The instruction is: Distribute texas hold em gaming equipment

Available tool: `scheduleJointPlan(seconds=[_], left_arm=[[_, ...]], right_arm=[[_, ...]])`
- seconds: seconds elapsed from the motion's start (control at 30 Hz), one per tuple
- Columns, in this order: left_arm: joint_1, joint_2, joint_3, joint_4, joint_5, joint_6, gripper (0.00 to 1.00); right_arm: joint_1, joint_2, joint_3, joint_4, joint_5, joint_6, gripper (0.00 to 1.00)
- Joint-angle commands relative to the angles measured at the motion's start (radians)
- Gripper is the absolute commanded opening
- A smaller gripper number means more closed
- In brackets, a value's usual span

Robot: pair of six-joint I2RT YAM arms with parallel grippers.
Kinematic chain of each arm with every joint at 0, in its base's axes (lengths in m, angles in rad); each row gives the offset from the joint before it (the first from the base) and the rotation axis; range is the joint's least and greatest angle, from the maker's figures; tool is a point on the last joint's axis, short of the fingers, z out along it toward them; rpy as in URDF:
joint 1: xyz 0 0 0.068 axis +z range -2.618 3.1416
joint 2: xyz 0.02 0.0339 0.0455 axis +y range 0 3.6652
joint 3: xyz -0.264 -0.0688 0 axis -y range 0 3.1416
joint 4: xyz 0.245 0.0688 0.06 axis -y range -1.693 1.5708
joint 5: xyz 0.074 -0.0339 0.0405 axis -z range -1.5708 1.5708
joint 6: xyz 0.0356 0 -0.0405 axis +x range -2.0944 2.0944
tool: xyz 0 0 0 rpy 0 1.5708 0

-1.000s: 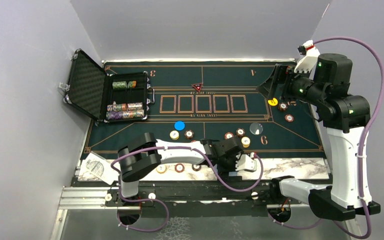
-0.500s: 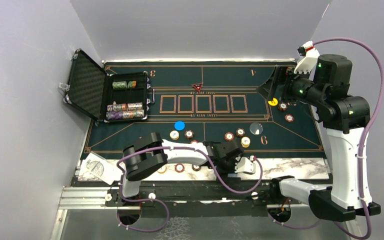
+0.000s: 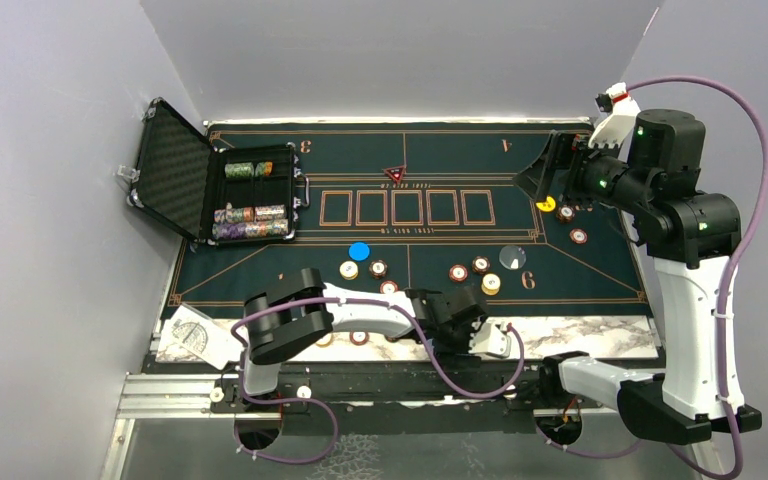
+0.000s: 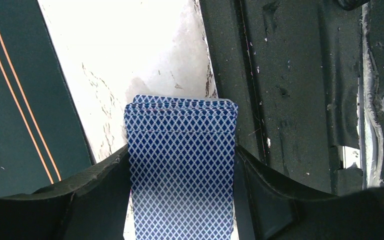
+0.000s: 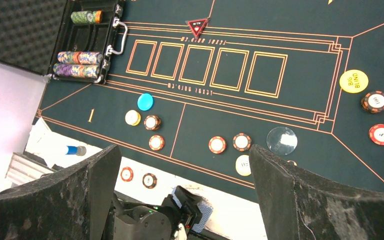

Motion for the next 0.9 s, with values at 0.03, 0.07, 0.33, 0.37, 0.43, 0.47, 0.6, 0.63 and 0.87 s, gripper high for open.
scheduleJointPlan(seconds=[0.03,0.07,0.33,0.37,0.43,0.47,0.6,0.63,0.87], left_arm=[[0.024,-0.005,-0.027,0.028,-0.133,0.051,0.47],[0.024,-0.006,-0.025,0.031,-0.135,0.049,0.42],[0.035,-0.035,0.009,0.028,-0.127,0.017,0.0],[0.039,-0.039,0.01,0.03,-0.126,0.009,0.0],[0.048,-0.051,0.009,0.047,-0.112,-0.013,0.0],[0.058,-0.058,0.007,0.059,-0.099,-0.027,0.0],[0.077,-0.082,0.004,0.08,-0.08,-0.053,0.0],[0.078,-0.086,0.006,0.078,-0.08,-0.052,0.0],[0.088,-0.115,0.009,0.068,-0.09,-0.063,0.0]], right_arm=[[0.001,-0.017,-0.004,-0.007,-0.013,-0.002,1.0],[0.001,-0.017,-0.005,-0.006,-0.013,-0.002,1.0],[0.001,-0.013,-0.013,-0.01,-0.024,0.004,1.0],[0.001,-0.014,-0.021,-0.007,-0.028,0.008,1.0],[0.001,-0.013,-0.036,-0.006,-0.03,0.016,1.0],[0.001,-0.014,-0.04,-0.005,-0.03,0.023,1.0],[0.001,-0.007,-0.042,-0.006,-0.021,0.046,1.0],[0.001,-0.003,-0.04,-0.011,-0.013,0.05,1.0],[0.001,0.008,-0.034,-0.036,0.063,0.059,0.99]])
